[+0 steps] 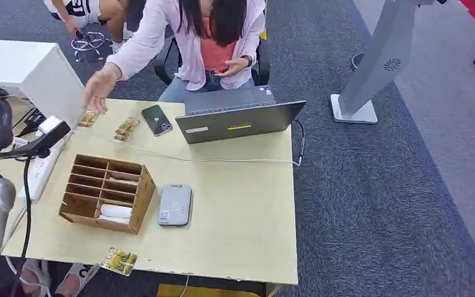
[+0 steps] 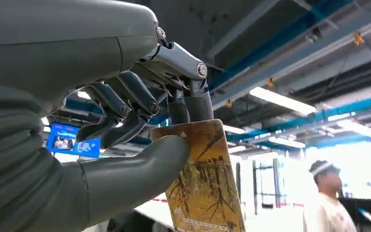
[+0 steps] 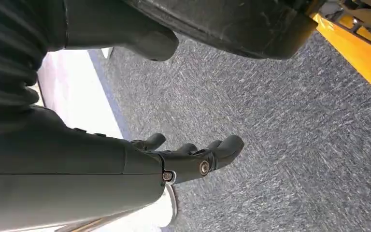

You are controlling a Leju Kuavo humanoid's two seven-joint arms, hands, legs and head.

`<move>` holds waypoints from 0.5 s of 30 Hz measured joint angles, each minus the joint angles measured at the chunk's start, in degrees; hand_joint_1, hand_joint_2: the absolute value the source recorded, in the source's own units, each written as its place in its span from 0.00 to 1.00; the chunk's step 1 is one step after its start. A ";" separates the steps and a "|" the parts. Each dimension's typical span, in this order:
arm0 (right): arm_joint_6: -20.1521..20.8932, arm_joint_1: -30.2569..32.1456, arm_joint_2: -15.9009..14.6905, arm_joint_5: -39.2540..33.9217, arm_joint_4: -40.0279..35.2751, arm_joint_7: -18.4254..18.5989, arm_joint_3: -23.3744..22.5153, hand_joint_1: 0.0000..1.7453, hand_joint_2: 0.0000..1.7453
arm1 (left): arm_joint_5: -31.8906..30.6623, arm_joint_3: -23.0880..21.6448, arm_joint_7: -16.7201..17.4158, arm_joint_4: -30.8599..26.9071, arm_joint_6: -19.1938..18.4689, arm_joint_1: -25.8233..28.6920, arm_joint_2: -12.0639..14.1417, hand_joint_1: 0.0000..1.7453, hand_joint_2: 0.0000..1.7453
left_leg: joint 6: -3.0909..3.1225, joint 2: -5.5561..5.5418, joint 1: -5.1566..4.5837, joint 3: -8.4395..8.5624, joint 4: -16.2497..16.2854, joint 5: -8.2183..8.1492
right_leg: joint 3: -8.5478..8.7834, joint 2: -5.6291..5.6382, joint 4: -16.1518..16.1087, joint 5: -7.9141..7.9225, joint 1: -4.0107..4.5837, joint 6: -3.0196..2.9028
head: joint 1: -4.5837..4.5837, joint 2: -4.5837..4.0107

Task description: Pass the card to the sensor for recognition and then transmit it.

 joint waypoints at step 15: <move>0.20 -0.01 -0.02 -0.02 0.00 0.72 0.00 0.00 1.00 | 2.49 1.77 -1.09 7.25 0.57 -0.51 -1.09 0.00 1.00 | 0.02 -0.02 0.01 -0.03 0.00 -0.01 | 0.00 -0.02 -0.04 0.00 0.01 0.00 | 0.00 0.00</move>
